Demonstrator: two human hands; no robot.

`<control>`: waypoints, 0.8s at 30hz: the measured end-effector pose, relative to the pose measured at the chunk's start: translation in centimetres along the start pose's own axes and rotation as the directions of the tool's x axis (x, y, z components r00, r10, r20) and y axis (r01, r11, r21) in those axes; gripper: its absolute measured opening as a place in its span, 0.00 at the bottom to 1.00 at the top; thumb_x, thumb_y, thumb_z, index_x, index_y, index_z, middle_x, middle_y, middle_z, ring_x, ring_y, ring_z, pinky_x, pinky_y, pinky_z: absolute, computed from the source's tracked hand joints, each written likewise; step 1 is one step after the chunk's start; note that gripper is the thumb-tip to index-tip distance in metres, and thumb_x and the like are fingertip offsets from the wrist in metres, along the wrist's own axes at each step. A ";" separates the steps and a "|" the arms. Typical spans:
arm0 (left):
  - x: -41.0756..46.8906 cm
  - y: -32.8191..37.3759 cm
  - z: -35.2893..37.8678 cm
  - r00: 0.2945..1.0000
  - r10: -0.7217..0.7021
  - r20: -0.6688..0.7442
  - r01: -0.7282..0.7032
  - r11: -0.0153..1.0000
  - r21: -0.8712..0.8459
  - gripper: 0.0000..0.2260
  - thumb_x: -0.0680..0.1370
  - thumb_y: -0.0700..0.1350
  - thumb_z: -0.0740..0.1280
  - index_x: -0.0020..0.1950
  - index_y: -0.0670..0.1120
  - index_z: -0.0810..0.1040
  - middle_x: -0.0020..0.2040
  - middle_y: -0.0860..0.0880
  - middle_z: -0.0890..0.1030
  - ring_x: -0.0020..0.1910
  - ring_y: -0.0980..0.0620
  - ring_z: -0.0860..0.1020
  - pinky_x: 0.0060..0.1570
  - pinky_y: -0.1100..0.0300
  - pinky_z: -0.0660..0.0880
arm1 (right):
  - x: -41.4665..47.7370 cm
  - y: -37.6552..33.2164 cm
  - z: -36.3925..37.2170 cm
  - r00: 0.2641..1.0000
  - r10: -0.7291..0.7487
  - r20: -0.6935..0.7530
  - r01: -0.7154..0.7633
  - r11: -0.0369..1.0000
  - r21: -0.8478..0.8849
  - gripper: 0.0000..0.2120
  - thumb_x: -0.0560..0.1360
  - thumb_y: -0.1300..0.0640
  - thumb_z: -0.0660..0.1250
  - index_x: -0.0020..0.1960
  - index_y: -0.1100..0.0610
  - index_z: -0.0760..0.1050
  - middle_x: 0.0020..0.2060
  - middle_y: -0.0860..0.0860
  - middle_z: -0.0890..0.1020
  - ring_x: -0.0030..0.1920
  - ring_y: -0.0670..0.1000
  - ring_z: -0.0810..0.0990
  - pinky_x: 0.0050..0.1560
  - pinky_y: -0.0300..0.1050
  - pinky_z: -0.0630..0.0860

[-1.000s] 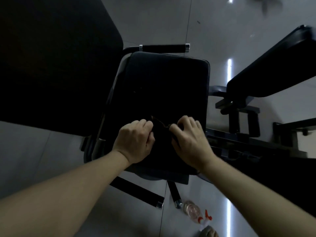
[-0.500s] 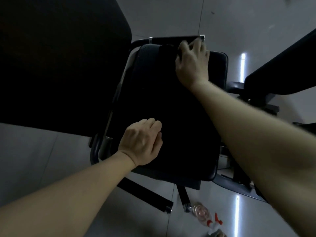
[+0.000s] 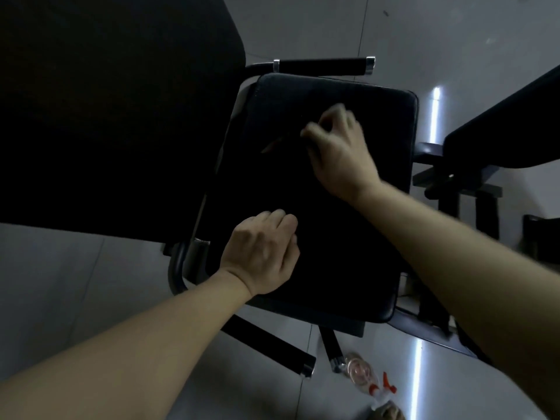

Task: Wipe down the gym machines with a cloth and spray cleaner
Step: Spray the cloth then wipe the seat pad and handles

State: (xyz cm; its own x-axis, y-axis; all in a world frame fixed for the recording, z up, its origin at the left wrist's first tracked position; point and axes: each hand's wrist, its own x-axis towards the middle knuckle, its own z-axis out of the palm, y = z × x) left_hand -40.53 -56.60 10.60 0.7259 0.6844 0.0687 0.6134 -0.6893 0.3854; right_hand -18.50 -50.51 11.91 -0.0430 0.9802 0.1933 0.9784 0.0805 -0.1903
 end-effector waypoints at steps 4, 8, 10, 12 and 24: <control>0.0 -0.5 0.4 0.998 0.048 -0.041 -0.050 0.998 -0.030 0.08 0.80 0.48 0.59 0.48 0.45 0.73 0.40 0.48 0.73 0.35 0.50 0.69 0.35 0.58 0.59 | 9.4 2.5 1.9 0.967 0.238 -0.089 -0.242 0.969 -0.045 0.14 0.79 0.52 0.59 0.62 0.55 0.75 0.61 0.61 0.71 0.61 0.63 0.71 0.62 0.57 0.70; 0.0 -0.4 0.3 0.998 0.049 -0.039 -0.049 0.999 -0.010 0.07 0.80 0.48 0.58 0.48 0.45 0.72 0.40 0.48 0.73 0.34 0.49 0.69 0.34 0.58 0.59 | 10.0 1.4 2.3 0.931 0.344 -0.124 -0.349 0.937 -0.019 0.19 0.77 0.55 0.63 0.68 0.54 0.70 0.64 0.60 0.70 0.63 0.61 0.71 0.63 0.53 0.70; 0.1 -0.1 0.0 0.999 0.036 -0.008 -0.036 0.999 0.009 0.09 0.79 0.48 0.59 0.49 0.44 0.73 0.41 0.47 0.74 0.35 0.47 0.71 0.34 0.57 0.61 | 6.6 -0.6 1.8 0.936 0.322 -0.140 -0.323 0.946 0.012 0.17 0.75 0.55 0.64 0.63 0.55 0.74 0.61 0.60 0.73 0.59 0.62 0.73 0.59 0.55 0.72; 0.2 0.1 -0.3 1.000 0.011 0.028 -0.012 1.000 0.021 0.10 0.77 0.50 0.60 0.48 0.44 0.75 0.41 0.46 0.75 0.36 0.45 0.74 0.35 0.57 0.61 | 0.9 -3.4 0.8 0.964 0.251 -0.083 -0.245 0.966 0.077 0.13 0.74 0.55 0.64 0.58 0.56 0.76 0.57 0.60 0.74 0.55 0.61 0.74 0.55 0.56 0.73; 0.0 -0.2 -0.2 1.000 0.022 -0.006 -0.022 0.999 -0.045 0.08 0.78 0.48 0.60 0.47 0.45 0.75 0.41 0.47 0.75 0.35 0.47 0.72 0.35 0.57 0.62 | 3.9 -0.2 1.5 0.998 -0.019 -0.065 0.020 1.000 0.010 0.14 0.75 0.54 0.60 0.58 0.58 0.75 0.52 0.64 0.74 0.51 0.65 0.74 0.51 0.59 0.73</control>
State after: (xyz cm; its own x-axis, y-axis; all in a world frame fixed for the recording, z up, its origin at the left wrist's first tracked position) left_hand -40.71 -56.45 10.73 0.7375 0.6703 0.0825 0.5824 -0.6931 0.4248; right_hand -19.12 -46.43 11.29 -0.0489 0.9647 0.2589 0.9752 0.1021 -0.1962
